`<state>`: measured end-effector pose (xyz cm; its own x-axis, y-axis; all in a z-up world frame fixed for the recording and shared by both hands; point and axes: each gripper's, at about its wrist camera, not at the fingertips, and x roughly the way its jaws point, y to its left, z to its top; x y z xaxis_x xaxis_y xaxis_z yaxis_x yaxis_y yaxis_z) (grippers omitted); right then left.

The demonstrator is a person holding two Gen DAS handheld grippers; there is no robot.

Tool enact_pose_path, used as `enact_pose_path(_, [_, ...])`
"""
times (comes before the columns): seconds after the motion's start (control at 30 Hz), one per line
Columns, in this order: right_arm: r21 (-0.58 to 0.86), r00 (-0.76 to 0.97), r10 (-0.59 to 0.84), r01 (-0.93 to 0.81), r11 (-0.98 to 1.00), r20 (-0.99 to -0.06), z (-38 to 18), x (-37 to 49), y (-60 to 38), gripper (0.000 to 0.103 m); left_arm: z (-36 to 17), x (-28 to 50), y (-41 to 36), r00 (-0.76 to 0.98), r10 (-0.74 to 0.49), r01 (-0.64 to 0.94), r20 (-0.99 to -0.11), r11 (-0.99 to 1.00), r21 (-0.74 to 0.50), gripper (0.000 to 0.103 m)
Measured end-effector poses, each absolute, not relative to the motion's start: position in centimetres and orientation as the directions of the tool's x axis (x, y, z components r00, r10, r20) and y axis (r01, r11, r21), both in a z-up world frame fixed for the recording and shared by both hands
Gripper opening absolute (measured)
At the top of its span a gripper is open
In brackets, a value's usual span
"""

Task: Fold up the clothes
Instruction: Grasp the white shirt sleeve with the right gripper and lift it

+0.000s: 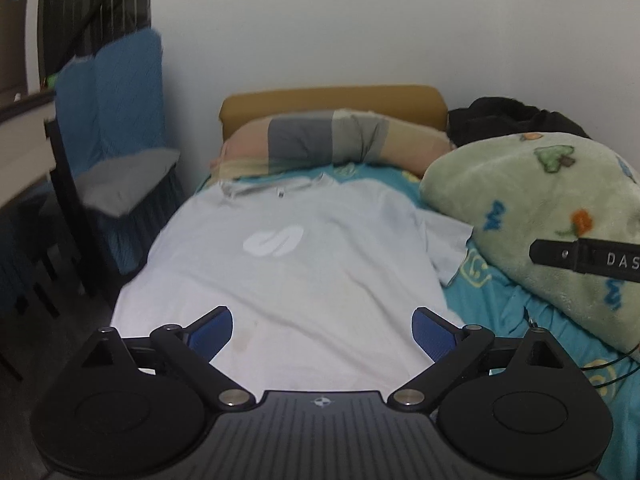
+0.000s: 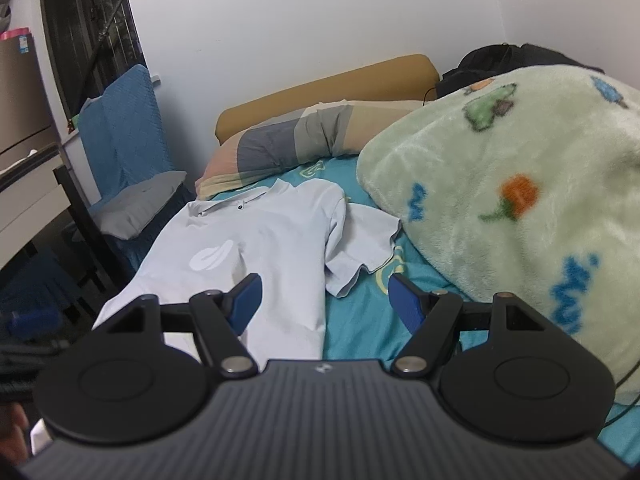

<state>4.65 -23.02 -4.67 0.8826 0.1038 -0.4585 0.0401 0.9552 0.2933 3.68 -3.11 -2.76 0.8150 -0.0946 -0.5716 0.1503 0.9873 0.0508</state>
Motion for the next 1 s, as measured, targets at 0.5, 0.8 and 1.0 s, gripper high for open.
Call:
enact_pose_path(0.5, [0.519,0.843,0.110,0.218,0.826,-0.527,-14.8,16.6,-28.2,0.068,-4.0,5.5,-0.3,0.816,-0.113,0.105,-0.566,0.993,-0.046,0.098])
enact_pose_path(0.8, [0.491,0.859,0.102,0.186,0.851,-0.502,-18.2,26.2,-28.4,0.062,-6.3,10.0,1.7,0.814,-0.135,0.059,-0.565,0.987,-0.151,0.099])
enact_pose_path(1.0, [0.346,0.844,0.043,0.172,0.922,-0.534,-17.8,30.1,-27.3,0.029,-8.0,12.4,2.5,0.796,-0.149,0.034,-0.587,0.979,-0.201,0.099])
